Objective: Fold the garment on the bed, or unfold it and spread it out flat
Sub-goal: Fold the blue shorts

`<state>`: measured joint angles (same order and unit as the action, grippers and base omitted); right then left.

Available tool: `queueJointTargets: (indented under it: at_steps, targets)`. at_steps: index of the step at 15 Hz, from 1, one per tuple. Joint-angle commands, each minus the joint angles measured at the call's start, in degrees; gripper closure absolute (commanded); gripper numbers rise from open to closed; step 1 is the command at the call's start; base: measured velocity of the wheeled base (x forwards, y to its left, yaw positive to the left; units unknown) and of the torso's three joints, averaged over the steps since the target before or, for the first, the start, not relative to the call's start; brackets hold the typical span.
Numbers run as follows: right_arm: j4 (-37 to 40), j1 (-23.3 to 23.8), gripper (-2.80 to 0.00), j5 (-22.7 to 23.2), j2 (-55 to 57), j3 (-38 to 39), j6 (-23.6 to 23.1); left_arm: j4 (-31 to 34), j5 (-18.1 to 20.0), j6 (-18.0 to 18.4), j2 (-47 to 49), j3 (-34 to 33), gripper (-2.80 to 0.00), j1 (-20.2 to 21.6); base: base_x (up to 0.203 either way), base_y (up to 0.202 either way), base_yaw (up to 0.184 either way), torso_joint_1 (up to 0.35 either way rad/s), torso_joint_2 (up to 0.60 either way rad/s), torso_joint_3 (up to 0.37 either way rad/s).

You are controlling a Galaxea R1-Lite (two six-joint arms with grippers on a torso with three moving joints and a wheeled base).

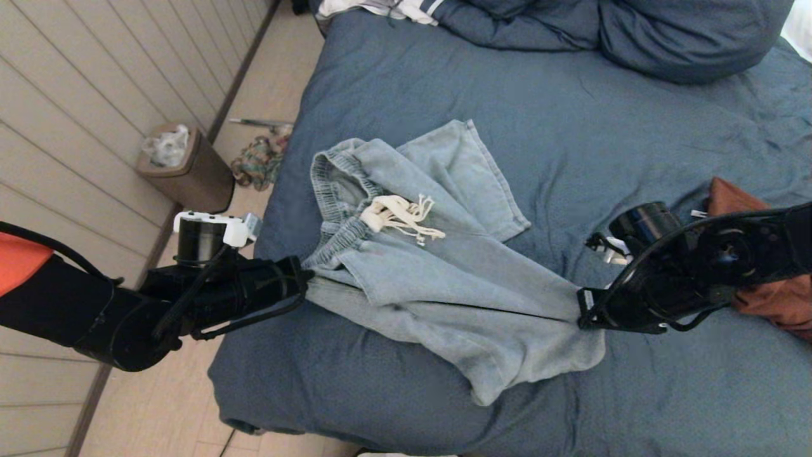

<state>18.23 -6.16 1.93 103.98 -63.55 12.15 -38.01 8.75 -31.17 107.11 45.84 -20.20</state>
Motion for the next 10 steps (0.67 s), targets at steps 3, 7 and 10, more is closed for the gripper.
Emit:
queueJointTargets:
  at_steps: [3, 7, 10]
  targets:
    - [5.0, 10.1, 0.00, 0.0, -1.3, -2.9, -5.2, -0.2, 0.0, -0.1, -0.6, -0.7, 0.00, -0.7, 0.000, 0.000, 0.000, 0.000, 0.00, 0.000]
    - [9.6, 16.8, 0.00, 0.1, 1.6, -11.1, -8.8, -0.2, 0.0, -0.2, -0.8, -1.4, 0.00, -1.9, 0.000, 0.000, 0.000, 0.000, 0.00, 0.000]
    - [13.1, 19.7, 0.00, 0.6, 6.8, -16.4, -10.6, -0.2, 0.0, -0.2, -1.0, -1.9, 0.00, -2.2, 0.000, 0.000, 0.000, 0.000, 0.00, 0.000]
